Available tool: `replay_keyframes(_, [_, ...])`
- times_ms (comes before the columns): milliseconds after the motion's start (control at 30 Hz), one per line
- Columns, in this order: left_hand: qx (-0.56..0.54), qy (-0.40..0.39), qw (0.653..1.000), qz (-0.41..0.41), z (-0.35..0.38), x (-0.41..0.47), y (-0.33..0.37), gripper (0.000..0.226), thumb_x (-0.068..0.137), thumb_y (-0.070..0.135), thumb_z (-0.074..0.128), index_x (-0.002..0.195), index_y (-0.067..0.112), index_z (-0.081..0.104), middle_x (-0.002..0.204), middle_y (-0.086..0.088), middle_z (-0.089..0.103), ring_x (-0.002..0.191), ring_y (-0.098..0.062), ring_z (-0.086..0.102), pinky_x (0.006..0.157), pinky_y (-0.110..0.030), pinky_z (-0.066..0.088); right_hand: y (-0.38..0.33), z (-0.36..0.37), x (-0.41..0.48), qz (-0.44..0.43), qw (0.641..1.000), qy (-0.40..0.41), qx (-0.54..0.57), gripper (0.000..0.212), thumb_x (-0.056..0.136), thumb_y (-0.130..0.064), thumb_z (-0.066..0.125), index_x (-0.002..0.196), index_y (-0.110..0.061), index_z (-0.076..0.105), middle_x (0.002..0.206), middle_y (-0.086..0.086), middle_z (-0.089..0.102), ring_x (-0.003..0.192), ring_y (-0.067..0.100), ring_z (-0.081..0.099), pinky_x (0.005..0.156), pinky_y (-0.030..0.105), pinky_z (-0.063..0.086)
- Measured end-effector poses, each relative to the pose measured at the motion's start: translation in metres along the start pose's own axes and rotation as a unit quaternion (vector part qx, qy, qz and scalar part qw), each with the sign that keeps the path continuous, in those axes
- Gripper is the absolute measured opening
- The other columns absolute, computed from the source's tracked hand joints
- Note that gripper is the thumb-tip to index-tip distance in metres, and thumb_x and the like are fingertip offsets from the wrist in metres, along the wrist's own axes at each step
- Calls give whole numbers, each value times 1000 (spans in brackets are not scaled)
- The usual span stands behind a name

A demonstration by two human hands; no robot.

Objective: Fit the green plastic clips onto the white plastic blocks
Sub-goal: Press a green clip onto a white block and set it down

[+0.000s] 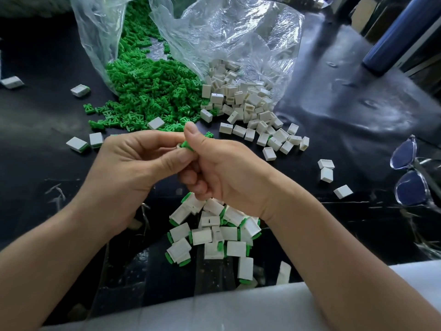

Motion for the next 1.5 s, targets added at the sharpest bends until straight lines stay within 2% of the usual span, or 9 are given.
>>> replay_keyframes(167, [-22, -15, 999, -26, 1, 0, 1, 26, 66, 27, 68, 88, 15, 77, 63, -12, 67, 57, -29, 65, 60, -33, 55, -1, -4, 1, -8, 1000, 7, -18, 43, 95, -45, 31, 93, -7, 51, 60, 1, 41, 49, 10, 34, 48, 21, 26])
replay_keyframes(233, [-17, -22, 999, -31, 0, 0, 1, 25, 66, 21, 72, 89, 14, 76, 66, -14, 68, 59, -30, 66, 63, -34, 56, -1, -6, 1, -12, 999, 13, -42, 46, 95, -47, 32, 91, -6, 53, 58, 0, 42, 49, 9, 35, 48, 21, 27])
replay_keyframes(433, [-20, -15, 999, -34, 0, 0, 2, 25, 66, 12, 64, 88, 5, 73, 64, -16, 67, 57, -29, 64, 63, -33, 56, -1, -5, 1, -17, 998, 18, -60, 62, 93, -49, 33, 45, -21, 58, 53, -3, 45, 46, 8, 36, 45, 18, 28])
replay_keyframes(667, [-28, -12, 999, -28, 3, 0, 4, 23, 66, 16, 63, 84, 5, 74, 60, -16, 64, 52, -25, 61, 56, -28, 54, -4, -2, 0, -48, 994, 39, -93, 49, 96, -46, 29, 59, -19, 49, 55, -5, 48, 47, 6, 39, 45, 17, 31])
replay_keyframes(800, [-37, 5, 998, -46, -1, 0, -1, 19, 69, 11, 65, 84, 9, 75, 80, -29, 66, 64, -30, 67, 57, -28, 54, -3, -6, 2, -68, 977, 92, -181, 48, 96, -46, 29, 68, -17, 55, 60, -7, 45, 53, 5, 40, 55, 20, 32])
replay_keyframes(1067, [-58, 25, 997, -54, -2, -1, -3, 21, 56, 9, 70, 73, 17, 78, 83, -8, 74, 74, -22, 71, 66, -25, 56, -5, -4, 0, -74, 969, 109, -208, 41, 97, -44, 28, 62, -29, 45, 60, -14, 37, 55, -1, 32, 56, 20, 24])
replay_keyframes(1167, [-72, 49, 994, -69, -3, -1, -7, 23, 52, 7, 68, 71, 16, 77, 81, -7, 74, 74, -19, 71, 64, -23, 56, -5, -2, 1, -67, 967, 104, -224, 39, 97, -44, 27, 86, -26, 59, 65, -18, 33, 59, -5, 29, 57, 17, 24])
replay_keyframes(1367, [-91, 66, 990, -86, 0, -2, -9, 23, 54, 6, 60, 68, 13, 77, 85, -4, 75, 79, -15, 71, 66, -21, 55, -4, -4, 3, -55, 957, 118, -258, 52, 97, -45, 24, 116, -11, 59, 66, -15, 31, 61, -3, 28, 58, 20, 25])
replay_keyframes(1500, [-98, 73, 988, -91, 1, -2, -8, 21, 56, 12, 58, 66, 13, 77, 83, -3, 75, 78, -14, 71, 68, -21, 56, -7, -2, 0, -62, 955, 130, -260, 38, 98, -43, 26, 77, -22, 50, 66, -12, 33, 61, 2, 29, 60, 24, 26])
Point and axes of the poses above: each hand's wrist, its own x-axis towards the middle knuckle, its own z-axis out of the palm, y = z × x, the point moved 7 cm from there along x, towards the middle knuckle
